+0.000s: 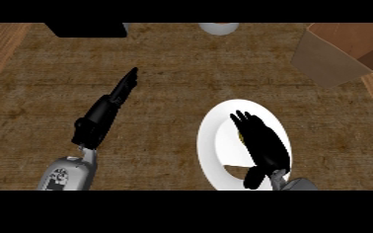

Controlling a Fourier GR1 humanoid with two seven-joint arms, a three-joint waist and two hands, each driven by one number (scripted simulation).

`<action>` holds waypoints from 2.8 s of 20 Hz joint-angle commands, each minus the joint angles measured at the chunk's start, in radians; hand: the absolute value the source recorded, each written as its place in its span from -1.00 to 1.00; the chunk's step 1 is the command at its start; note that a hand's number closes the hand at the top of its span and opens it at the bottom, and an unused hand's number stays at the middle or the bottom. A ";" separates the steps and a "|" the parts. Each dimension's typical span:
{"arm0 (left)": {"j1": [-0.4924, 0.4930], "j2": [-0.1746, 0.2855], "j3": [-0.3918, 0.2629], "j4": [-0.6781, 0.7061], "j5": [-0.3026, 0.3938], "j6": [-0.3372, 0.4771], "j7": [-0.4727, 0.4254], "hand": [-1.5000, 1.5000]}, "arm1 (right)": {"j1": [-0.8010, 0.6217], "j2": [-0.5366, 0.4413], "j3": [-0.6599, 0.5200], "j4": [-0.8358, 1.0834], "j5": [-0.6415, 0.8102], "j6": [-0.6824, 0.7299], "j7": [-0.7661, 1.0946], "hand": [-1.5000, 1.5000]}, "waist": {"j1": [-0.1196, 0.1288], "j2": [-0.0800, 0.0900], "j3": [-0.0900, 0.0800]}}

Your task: Pick the lemon from the plate and place it in the cardboard box

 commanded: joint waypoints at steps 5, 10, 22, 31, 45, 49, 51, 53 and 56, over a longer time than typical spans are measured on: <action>-0.012 -0.059 -0.003 0.033 -0.056 0.032 -0.009 0.00 | -0.013 0.051 -0.013 0.163 0.112 -0.091 -0.026 -1.00 | 0.001 0.003 0.002; 0.054 -0.018 0.009 -0.044 -0.044 -0.026 -0.016 0.00 | -0.053 0.063 -0.042 0.179 0.105 -0.058 -0.071 1.00 | 0.004 0.002 0.002; 0.022 -0.033 0.020 0.018 -0.041 -0.024 -0.040 0.00 | -0.040 -0.482 -0.119 0.096 -0.065 -0.077 -0.883 1.00 | -0.007 0.005 0.009; -0.006 -0.039 0.027 -0.002 -0.035 -0.020 -0.010 0.00 | -0.031 -0.697 -0.454 0.370 -0.356 -0.351 -1.537 1.00 | -0.010 0.006 0.009; 0.015 -0.032 0.028 0.016 -0.036 -0.033 -0.026 0.00 | -0.036 -0.935 -0.636 0.518 -0.832 0.005 -1.824 1.00 | -0.013 0.001 0.005; 0.012 -0.027 0.047 0.006 -0.023 -0.034 -0.005 0.00 | -0.035 -1.011 -0.641 0.524 -0.935 0.122 -1.739 1.00 | 0.000 0.002 0.003; -0.001 -0.022 0.037 -0.026 -0.026 -0.040 0.031 0.00 | -0.026 -1.031 -0.650 0.560 -0.978 0.139 -1.723 1.00 | 0.003 0.001 0.005; -0.017 -0.022 0.038 0.011 -0.022 -0.055 -0.007 0.00 | -0.079 -1.049 -0.643 0.600 -0.994 0.138 -1.690 1.00 | 0.024 0.011 0.005; 0.000 -0.025 0.035 0.014 -0.026 -0.052 -0.019 0.00 | -0.098 -1.075 -0.641 0.623 -1.024 0.147 -1.663 1.00 | 0.026 0.009 0.004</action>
